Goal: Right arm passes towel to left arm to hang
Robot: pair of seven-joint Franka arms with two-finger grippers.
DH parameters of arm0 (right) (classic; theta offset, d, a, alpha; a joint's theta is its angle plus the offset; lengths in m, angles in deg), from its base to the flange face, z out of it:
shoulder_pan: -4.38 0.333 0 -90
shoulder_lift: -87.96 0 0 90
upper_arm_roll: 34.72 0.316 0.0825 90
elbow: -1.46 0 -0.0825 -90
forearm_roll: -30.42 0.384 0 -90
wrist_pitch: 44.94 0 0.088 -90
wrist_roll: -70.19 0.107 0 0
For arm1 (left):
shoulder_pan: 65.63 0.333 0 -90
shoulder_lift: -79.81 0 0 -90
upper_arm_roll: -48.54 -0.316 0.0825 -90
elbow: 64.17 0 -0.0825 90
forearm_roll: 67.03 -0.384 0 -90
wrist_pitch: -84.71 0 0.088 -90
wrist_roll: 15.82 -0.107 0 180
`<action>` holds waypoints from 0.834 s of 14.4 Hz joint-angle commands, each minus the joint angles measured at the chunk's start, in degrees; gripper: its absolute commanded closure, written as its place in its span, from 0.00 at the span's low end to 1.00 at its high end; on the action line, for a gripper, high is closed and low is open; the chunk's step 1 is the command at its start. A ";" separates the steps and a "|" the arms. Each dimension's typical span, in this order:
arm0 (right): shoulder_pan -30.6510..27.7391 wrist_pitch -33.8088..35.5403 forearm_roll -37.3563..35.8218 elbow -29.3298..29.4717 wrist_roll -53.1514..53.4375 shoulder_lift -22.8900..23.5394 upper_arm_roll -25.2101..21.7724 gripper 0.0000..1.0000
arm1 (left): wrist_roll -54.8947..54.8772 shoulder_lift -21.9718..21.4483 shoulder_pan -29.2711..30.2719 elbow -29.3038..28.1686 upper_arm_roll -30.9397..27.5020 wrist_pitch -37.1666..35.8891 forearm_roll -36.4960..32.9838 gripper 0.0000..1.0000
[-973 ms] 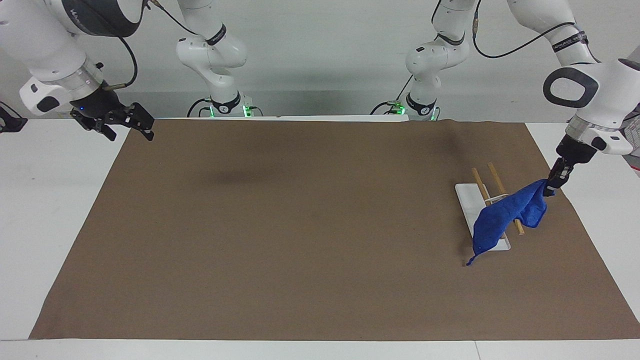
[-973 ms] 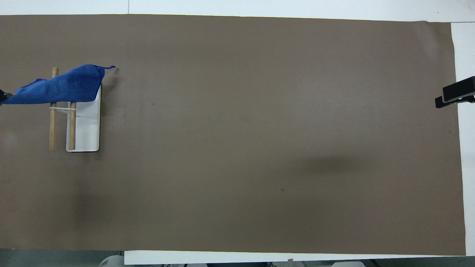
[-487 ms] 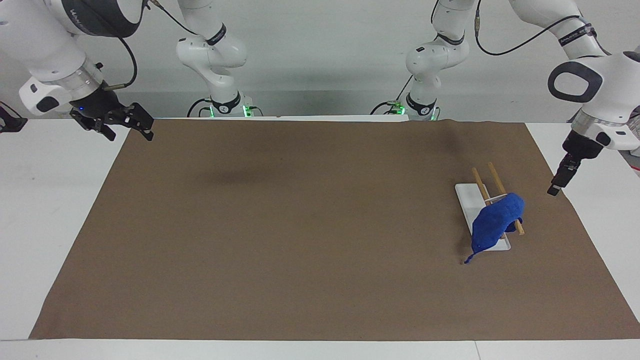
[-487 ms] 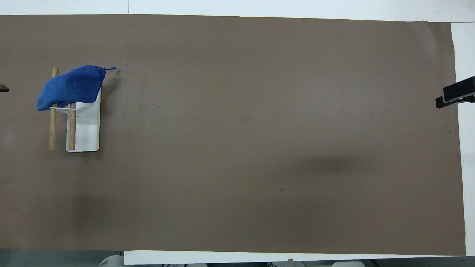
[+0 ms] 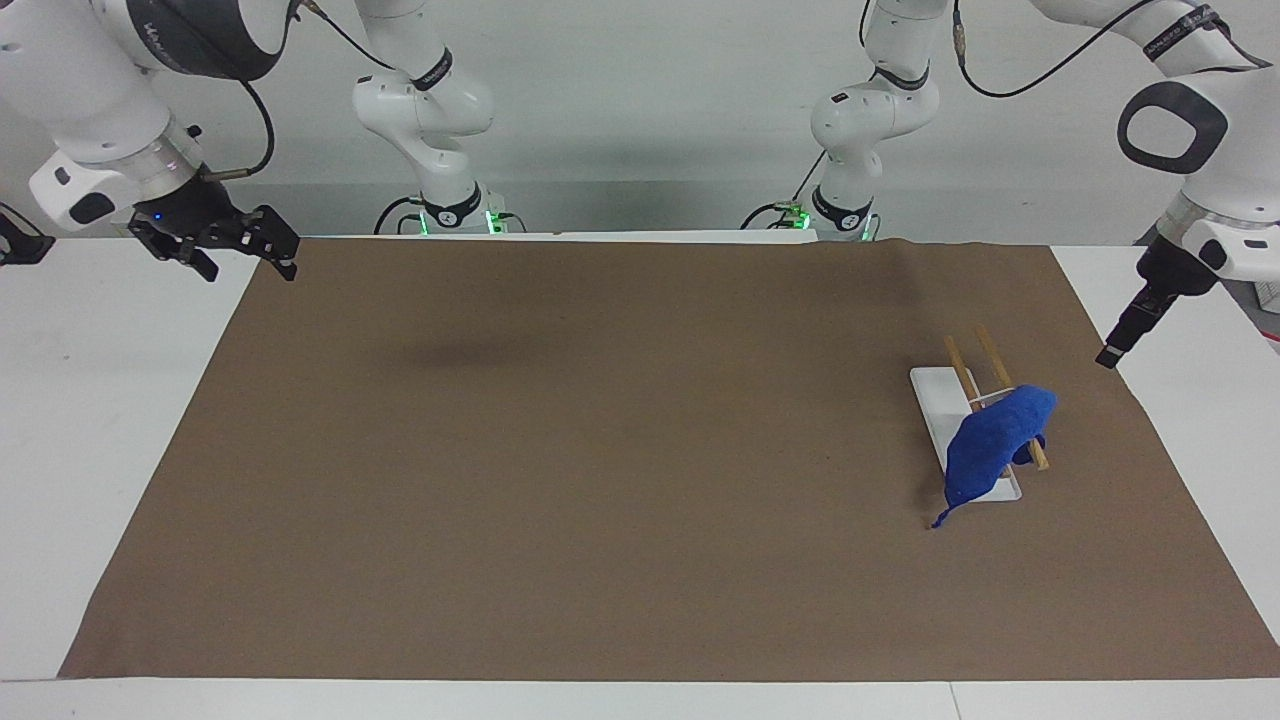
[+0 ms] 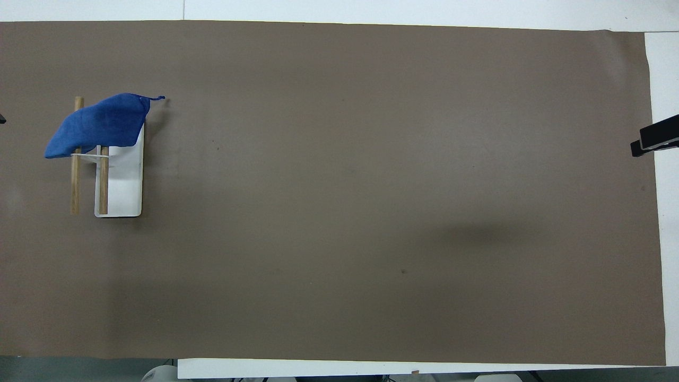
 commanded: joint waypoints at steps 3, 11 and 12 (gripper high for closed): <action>0.21 -1.12 -0.91 0.14 0.63 0.15 0.08 0.00 | -2.74 0.92 -7.32 10.25 -0.10 -19.05 -2.19 0.00; 0.57 -8.06 -0.65 0.14 4.15 0.06 0.08 0.00 | -13.46 -2.06 -14.10 12.23 0.07 -30.35 -6.94 0.00; 0.57 -8.15 -0.65 0.14 4.15 0.06 0.08 0.00 | -14.43 -2.33 -14.10 11.86 0.16 -30.34 -6.77 0.00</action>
